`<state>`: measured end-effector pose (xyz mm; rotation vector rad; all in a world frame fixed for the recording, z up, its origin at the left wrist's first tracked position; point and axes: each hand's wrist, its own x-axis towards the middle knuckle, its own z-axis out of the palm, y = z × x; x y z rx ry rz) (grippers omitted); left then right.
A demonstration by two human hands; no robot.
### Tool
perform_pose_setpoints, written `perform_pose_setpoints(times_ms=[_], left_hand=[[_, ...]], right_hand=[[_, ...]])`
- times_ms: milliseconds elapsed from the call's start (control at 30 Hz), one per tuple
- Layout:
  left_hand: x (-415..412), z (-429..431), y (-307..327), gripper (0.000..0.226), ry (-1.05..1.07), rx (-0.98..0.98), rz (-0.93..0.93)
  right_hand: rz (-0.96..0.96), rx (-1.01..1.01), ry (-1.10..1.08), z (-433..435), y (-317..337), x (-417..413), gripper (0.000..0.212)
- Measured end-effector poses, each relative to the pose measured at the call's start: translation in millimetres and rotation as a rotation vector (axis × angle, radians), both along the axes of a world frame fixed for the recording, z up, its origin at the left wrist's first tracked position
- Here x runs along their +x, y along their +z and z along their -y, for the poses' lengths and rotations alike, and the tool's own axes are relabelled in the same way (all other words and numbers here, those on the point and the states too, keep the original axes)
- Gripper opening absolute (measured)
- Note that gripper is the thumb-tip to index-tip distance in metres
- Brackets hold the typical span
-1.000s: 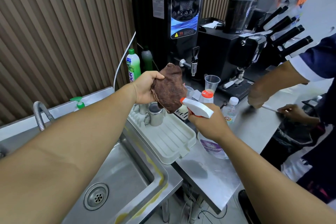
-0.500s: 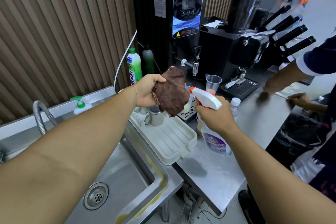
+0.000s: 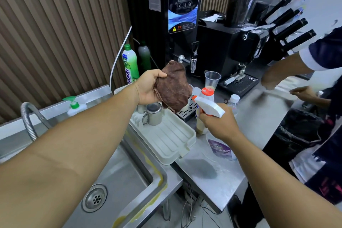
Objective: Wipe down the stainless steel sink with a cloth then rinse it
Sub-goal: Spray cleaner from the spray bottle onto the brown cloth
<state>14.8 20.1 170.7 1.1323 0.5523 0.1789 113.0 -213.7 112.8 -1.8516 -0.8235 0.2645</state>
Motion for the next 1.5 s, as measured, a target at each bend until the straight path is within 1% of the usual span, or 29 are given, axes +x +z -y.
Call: perform_pose_setpoints(times_ms=[133,200,300,367,433,600,700,867,900,933,1133,1267,1367,1467,1500], left_hand=[[4.0,2.3,2.5,0.042,0.030,0.005,0.005],[3.7,1.5,4.2,0.042,0.034,-0.001,0.020],[1.5,-0.2,6.4,0.039,0.033,-0.012,0.039],[-0.9,-1.7,7.4,0.039,0.024,-0.020,0.044],[-2.9,-2.5,7.5,0.040,0.007,-0.020,0.043],[-5.3,-2.6,7.5,0.035,-0.038,0.002,0.009],[-6.2,-2.3,7.3,0.034,-0.052,0.020,-0.017],[-7.5,1.0,8.2,0.034,-0.083,0.060,-0.064],[-8.1,0.9,8.0,0.034,-0.086,0.064,-0.074],[-8.2,1.2,7.4,0.033,-0.081,0.066,-0.080],[-10.1,-0.8,9.3,0.031,0.000,0.048,-0.045],[-8.4,-4.3,10.8,0.034,0.041,0.058,-0.028],[-6.9,-4.3,10.6,0.032,0.030,0.059,-0.015],[-5.5,0.5,8.5,0.030,0.007,0.051,-0.023],[-4.9,2.6,8.2,0.031,0.002,0.049,-0.022]], right_hand=[[0.053,-0.013,0.040,-1.3,-4.0,-8.2,0.010],[0.050,-0.032,0.030,-0.4,-5.5,-6.4,0.011],[0.021,-0.024,-0.031,3.9,-4.4,0.0,0.021],[-0.023,0.024,-0.059,6.4,-0.3,3.6,0.009],[-0.044,0.051,-0.069,7.8,4.6,6.9,0.012],[-0.046,0.071,-0.059,3.3,11.0,16.0,0.008],[-0.036,0.066,-0.018,-0.5,9.9,14.5,0.019],[-0.025,0.118,0.016,-11.2,14.8,3.6,0.014],[-0.026,0.128,0.029,-13.4,16.7,1.4,0.009],[-0.021,0.126,0.033,-15.0,17.5,0.1,0.004],[0.048,0.027,0.061,-15.3,7.9,-13.7,0.004],[0.028,0.014,0.053,-13.4,1.2,-14.1,0.007],[-0.019,0.041,0.017,-11.9,3.7,-10.4,0.005],[-0.051,0.083,-0.003,-10.2,7.6,-5.5,0.012],[-0.054,0.099,-0.003,-10.0,9.0,-3.9,0.009]])
